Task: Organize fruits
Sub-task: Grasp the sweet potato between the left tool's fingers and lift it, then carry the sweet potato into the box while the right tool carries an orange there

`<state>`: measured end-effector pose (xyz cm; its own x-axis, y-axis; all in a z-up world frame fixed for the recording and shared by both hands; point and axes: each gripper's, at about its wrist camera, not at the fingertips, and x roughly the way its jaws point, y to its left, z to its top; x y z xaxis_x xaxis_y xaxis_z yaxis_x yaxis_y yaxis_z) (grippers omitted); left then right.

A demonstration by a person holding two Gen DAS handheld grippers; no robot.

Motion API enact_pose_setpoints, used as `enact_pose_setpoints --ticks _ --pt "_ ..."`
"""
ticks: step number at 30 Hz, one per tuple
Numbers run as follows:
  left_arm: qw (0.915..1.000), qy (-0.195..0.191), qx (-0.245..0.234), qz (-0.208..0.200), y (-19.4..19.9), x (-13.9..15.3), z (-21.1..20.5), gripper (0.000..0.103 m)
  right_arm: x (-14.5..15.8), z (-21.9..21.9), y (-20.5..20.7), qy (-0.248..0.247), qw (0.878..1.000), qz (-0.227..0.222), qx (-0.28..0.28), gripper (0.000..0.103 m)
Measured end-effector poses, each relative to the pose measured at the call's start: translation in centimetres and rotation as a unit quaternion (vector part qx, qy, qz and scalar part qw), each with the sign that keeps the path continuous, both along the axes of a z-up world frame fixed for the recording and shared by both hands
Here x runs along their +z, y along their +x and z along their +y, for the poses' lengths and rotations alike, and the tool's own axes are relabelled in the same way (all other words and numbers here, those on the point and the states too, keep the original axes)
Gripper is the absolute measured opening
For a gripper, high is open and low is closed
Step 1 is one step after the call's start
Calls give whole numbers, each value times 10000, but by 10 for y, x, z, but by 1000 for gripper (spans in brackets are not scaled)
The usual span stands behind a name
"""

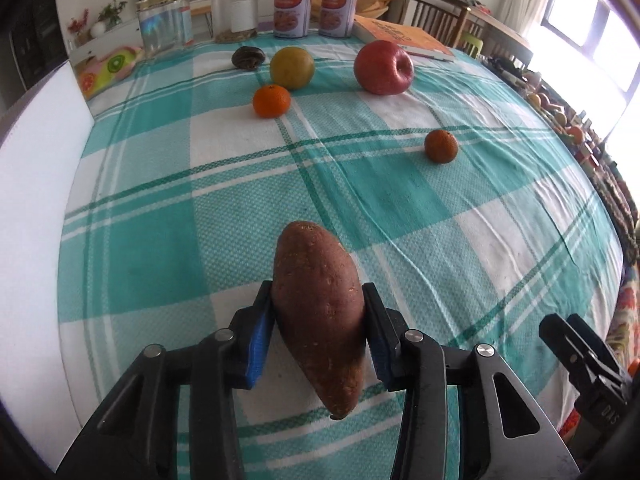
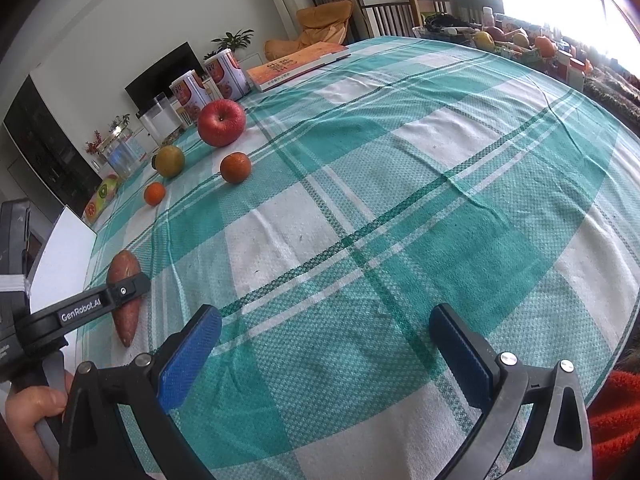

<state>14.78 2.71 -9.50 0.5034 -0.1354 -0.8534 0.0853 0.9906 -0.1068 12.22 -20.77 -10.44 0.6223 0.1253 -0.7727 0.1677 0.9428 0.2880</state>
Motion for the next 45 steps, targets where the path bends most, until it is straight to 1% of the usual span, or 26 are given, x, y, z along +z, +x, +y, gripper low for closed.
enact_pose_setpoints --ticks 3,5,6,7,8,9,10,11,12,13,16,22,32,35,37,39,41,42,43,45 --pt "9999 130 -22 -45 -25 0 2 44 0 3 0 -108 9999 26 9 103" --pt "9993 322 60 -199 -32 -1 2 47 -1 5 1 -166 9999 42 15 103" --pt "9986 447 115 -271 -33 -3 1 59 -1 5 1 -192 9998 49 18 103" --pt "9979 549 182 -304 -31 -5 2 78 -1 6 1 -216 9997 56 24 103" --pt "9972 587 263 -369 -29 -7 4 83 -1 7 1 -234 9997 63 30 103" --pt "9969 580 330 -417 -27 -10 6 83 -1 7 1 -246 9997 68 38 103" --pt "9969 572 385 -381 -24 -15 8 86 -1 7 1 -252 9996 74 47 103" --pt "9965 517 439 -484 -24 -16 12 88 -1 7 0 -252 9996 79 56 103" --pt "9959 550 480 -541 -24 -18 13 92 -1 7 0 -249 9996 82 64 103" --pt "9954 560 499 -596 -25 -19 14 94 -1 7 0 -246 9996 86 71 103" --pt "9957 522 493 -591 -26 -20 16 94 -1 7 0 -268 9996 96 73 103" --pt "9957 520 488 -595 -27 -20 16 95 -2 14 1 -514 9985 174 103 103" --pt "9957 521 488 -595 -26 -20 16 95 -2 13 1 -473 9987 163 98 103" --pt "9957 521 487 -595 -26 -20 16 95 -2 9 0 -342 9993 117 71 103" --pt "9957 521 488 -595 -26 -20 16 95 -1 2 -3 -80 10000 26 14 103" --pt "9957 520 487 -595 -26 -20 16 95 2 -14 -11 373 9989 -166 -242 103" --pt "9957 518 487 -596 -26 -20 16 95 8 -28 -13 504 9963 -363 -590 103" --pt "9957 517 487 -596 -26 -20 16 95 10 -31 -8 483 9962 -371 -625 103" --pt "9957 520 488 -596 -26 -20 16 95 11 -28 3 394 9975 -309 -506 103" --pt "9957 519 487 -595 -26 -20 16 95 13 -13 32 71 9999 -100 36 103"
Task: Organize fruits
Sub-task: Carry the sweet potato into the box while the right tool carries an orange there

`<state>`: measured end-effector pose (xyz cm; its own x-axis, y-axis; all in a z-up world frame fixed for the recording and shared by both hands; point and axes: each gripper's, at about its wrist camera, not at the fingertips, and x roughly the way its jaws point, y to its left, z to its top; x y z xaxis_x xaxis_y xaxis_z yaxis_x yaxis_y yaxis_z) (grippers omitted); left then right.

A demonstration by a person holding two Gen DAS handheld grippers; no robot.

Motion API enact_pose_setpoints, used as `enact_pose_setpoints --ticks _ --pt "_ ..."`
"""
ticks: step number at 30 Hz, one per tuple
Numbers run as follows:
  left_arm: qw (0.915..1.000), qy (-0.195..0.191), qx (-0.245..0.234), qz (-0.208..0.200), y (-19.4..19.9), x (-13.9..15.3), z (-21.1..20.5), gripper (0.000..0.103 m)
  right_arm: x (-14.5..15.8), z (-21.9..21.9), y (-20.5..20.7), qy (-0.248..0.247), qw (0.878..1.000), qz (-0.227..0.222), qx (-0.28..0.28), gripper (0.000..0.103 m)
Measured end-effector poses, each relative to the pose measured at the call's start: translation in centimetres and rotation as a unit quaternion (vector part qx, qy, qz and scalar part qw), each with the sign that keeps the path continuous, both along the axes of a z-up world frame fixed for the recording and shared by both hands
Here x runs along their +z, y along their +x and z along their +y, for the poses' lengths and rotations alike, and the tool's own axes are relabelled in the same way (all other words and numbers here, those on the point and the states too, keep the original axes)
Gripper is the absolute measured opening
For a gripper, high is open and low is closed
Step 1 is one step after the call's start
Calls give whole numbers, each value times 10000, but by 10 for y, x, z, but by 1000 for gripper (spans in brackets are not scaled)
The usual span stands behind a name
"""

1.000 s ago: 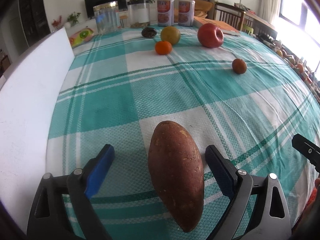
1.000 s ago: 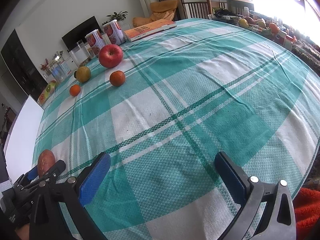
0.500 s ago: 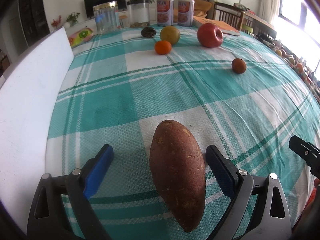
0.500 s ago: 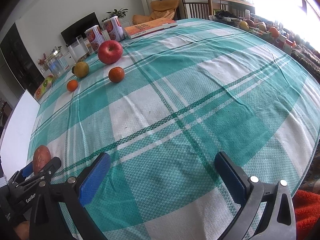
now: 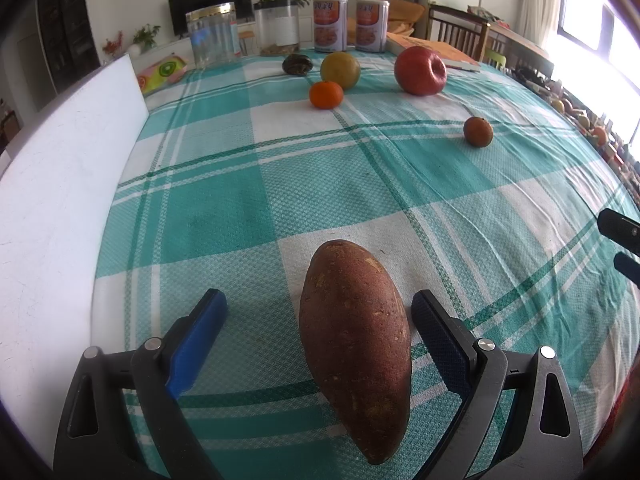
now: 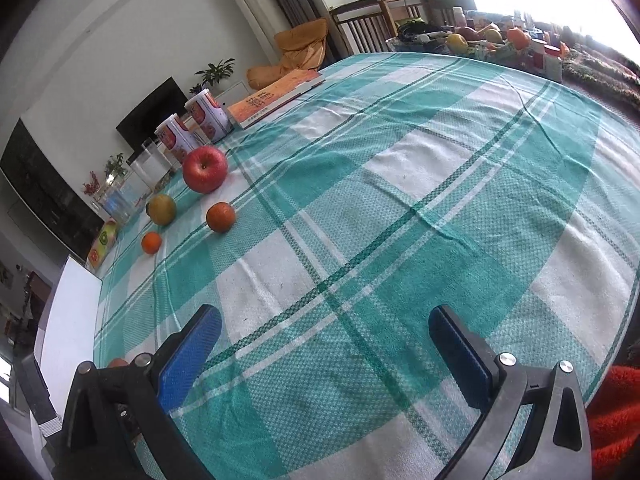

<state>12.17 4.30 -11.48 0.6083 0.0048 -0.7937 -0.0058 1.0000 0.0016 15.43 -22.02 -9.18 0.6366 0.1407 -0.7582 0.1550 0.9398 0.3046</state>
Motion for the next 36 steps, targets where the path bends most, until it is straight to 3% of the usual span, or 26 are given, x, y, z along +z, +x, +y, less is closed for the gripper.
enact_pose_setpoints --ticks 3,7,10,12,13,14,15,16,19,22,26,28,32,36 --pt "10000 0 0 0 0 0 0 95 6 29 44 -393 9964 48 750 103" --pt "10000 -59 -9 26 -2 1 1 95 1 59 105 -796 9878 131 1334 102" --pt "9997 -177 -182 73 -6 7 1 94 -12 68 137 -844 9849 290 1481 90" --pt "9997 -43 -234 79 -7 10 -1 92 -19 70 148 -906 9832 366 1543 81" --pt "9997 -28 -243 57 -7 11 -1 91 -16 71 148 -1013 9824 197 1557 59" --pt "9997 -71 -249 1 -7 13 1 84 -14 70 146 -872 9824 98 1651 28" --pt "9992 -239 -314 5 -6 15 3 57 -11 67 142 -795 9835 54 1624 29" --pt "9986 -410 -318 52 -5 15 5 43 -8 62 136 -644 9850 -31 1599 29" --pt "9974 -683 -242 14 -11 18 9 43 1 45 111 52 9870 -203 1594 29" --pt "9905 -1342 -310 35 -28 31 16 43 8 39 74 667 9835 -246 1663 29" --pt "9738 -2206 -553 37 -66 67 27 43 14 63 29 729 9753 -227 2072 29" --pt "9685 -2414 -603 -95 -86 91 40 43 21 92 14 680 9680 -208 2405 29" --pt "9638 -2602 -261 -517 -121 135 93 43 52 163 -14 910 9409 -369 3241 29" --pt "9711 -2128 656 -864 -141 150 163 43 92 252 -49 983 8967 -554 4281 29"
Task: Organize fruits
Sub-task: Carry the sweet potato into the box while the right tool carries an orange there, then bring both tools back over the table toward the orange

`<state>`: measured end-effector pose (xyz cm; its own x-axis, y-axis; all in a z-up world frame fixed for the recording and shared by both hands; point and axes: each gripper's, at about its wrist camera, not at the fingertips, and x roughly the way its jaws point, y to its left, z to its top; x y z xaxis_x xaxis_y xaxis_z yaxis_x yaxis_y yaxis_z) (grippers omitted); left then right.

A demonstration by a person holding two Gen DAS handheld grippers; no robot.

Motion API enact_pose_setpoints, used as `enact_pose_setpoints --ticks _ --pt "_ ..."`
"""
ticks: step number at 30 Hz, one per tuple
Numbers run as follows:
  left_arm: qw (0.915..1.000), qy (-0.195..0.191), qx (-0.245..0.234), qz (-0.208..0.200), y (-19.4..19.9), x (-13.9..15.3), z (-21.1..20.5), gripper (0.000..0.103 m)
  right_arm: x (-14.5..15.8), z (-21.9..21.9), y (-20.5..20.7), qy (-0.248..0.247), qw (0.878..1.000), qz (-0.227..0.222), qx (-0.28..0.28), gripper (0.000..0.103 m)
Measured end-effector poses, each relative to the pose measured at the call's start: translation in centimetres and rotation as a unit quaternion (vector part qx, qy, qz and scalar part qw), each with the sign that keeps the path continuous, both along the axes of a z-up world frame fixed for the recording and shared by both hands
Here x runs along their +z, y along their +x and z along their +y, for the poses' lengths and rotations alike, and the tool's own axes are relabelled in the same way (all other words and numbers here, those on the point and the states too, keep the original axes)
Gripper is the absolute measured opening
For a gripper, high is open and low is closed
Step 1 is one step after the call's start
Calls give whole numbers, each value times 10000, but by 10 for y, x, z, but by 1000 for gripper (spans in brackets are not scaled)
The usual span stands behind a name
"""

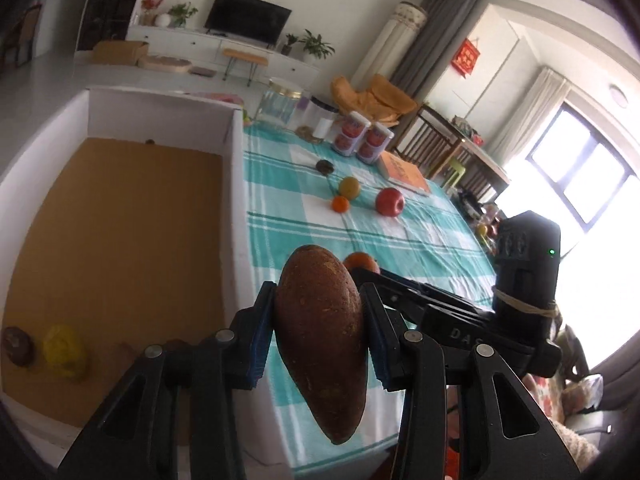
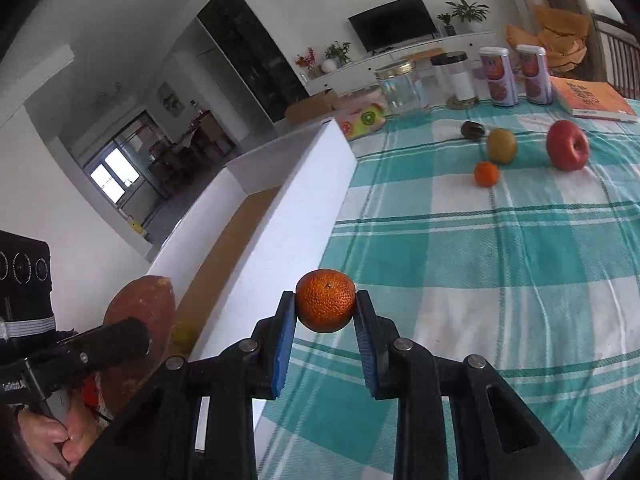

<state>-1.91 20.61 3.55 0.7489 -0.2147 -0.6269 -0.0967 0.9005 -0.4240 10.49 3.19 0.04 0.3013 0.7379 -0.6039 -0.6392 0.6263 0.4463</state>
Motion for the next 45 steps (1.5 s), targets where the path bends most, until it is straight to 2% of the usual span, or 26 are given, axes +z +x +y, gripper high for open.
enact_pose_setpoints --ticks 4,8,9,10,11,13,15,18,20,23,27,29,30,31,32,34,35,41,44,45 --pt "9941 252 936 489 -1 -28 62 43 9 75 -30 -290 9962 -278 778 30" --pt "9853 316 1310 1051 2 -57 87 46 -8 114 -34 -540 9930 -146 1037 32" --pt "9837 335 1367 1116 2 -60 89 53 -11 118 -32 -595 9925 -93 1061 32" --pt "9832 334 1399 1120 2 -62 90 65 -13 122 -31 -620 9921 -31 1088 38" --pt "9830 368 1451 1067 1 -60 89 69 -13 122 -29 -593 9926 27 1060 49" --pt "9821 564 1559 896 -2 -51 85 78 -9 109 -24 -327 9951 86 927 60" --pt "9829 748 1515 728 0 -41 74 79 -6 88 -17 -147 9977 44 663 67" --pt "9880 911 1185 390 4 -26 46 79 -8 45 -5 -214 9995 -210 48 77" --pt "9922 945 802 132 7 -18 18 82 -21 8 4 -470 9967 -392 -533 86" --pt "9958 908 31 -111 18 -13 -35 85 -54 -52 23 -1131 9816 -411 -1481 88" --pt "9918 817 -975 149 50 -31 -110 85 -90 -134 39 -1760 9484 -476 -2594 88" --pt "9881 830 -1289 154 66 -47 -143 85 -99 -168 38 -1823 9349 -484 -3005 88" --pt "9862 949 -1348 143 74 -55 -159 85 -100 -185 40 -1693 9292 -246 -3277 88" --pt "9847 1103 -1342 154 82 -64 -171 85 -96 -201 36 -1334 9297 -70 -3432 88" --pt "9831 1275 -1298 188 90 -74 -182 85 -92 -213 33 -1067 9286 -112 -3553 89" --pt "9801 1539 -1198 368 107 -94 -195 85 -85 -221 28 -1118 9151 -256 -3867 94" --pt "9784 1632 -1173 475 112 -103 -198 85 -84 -220 28 -1170 9132 -271 -3894 94" --pt "9680 2156 -1081 693 130 -136 -202 86 -91 -197 30 -1682 9146 -392 -3656 94" --pt "9713 2019 -986 779 133 -144 -194 86 -93 -192 31 -1767 9151 -435 -3598 94" --pt "9728 1995 -952 695 130 -144 -192 86 -93 -193 31 -1770 9148 -430 -3604 94"
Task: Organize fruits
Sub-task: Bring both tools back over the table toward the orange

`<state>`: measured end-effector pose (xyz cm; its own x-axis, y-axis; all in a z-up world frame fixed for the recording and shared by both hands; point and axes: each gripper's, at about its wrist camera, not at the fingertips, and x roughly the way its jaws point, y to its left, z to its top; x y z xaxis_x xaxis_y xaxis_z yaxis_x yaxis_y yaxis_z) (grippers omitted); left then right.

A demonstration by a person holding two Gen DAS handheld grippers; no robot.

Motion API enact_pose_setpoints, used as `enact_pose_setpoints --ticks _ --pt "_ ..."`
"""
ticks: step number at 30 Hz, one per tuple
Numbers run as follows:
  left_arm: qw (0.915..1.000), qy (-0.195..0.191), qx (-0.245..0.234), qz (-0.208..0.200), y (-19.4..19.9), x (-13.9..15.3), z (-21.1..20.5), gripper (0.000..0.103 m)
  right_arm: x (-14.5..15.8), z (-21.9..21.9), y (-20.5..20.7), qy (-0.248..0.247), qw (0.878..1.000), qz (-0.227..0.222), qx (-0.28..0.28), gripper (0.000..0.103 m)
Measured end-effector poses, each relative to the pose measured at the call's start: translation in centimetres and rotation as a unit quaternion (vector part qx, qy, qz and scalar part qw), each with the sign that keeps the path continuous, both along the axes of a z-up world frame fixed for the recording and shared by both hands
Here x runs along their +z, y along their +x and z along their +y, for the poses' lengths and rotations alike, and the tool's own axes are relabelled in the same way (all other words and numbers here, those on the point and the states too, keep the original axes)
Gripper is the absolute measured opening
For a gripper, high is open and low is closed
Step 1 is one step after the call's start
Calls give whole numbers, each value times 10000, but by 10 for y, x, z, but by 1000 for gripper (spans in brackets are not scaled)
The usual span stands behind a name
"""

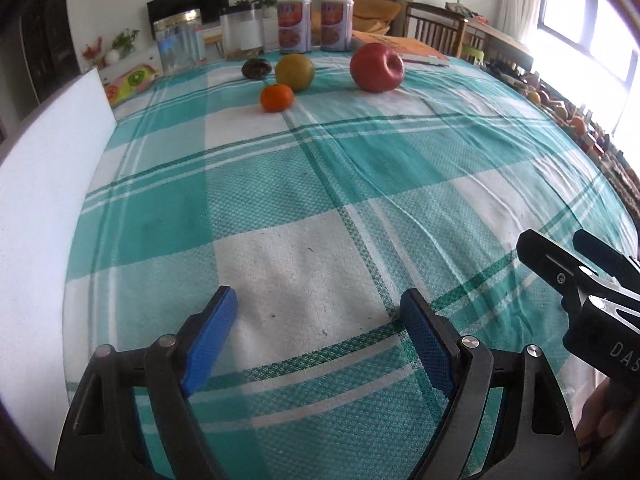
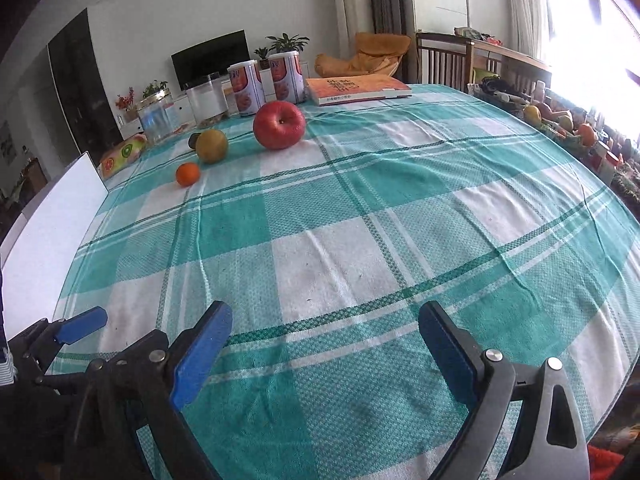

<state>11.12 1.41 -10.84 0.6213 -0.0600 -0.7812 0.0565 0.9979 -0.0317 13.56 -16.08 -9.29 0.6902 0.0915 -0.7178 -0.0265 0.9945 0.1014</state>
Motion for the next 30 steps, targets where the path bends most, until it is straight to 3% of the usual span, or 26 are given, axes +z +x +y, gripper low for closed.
enact_pose_setpoints --ticks 9,30 --pt "9998 152 -96 85 5 -4 -7 94 -6 -3 4 0 9998 146 -117 94" --pt "9998 151 -92 89 4 -4 -5 95 -17 -13 11 226 9984 440 -275 96"
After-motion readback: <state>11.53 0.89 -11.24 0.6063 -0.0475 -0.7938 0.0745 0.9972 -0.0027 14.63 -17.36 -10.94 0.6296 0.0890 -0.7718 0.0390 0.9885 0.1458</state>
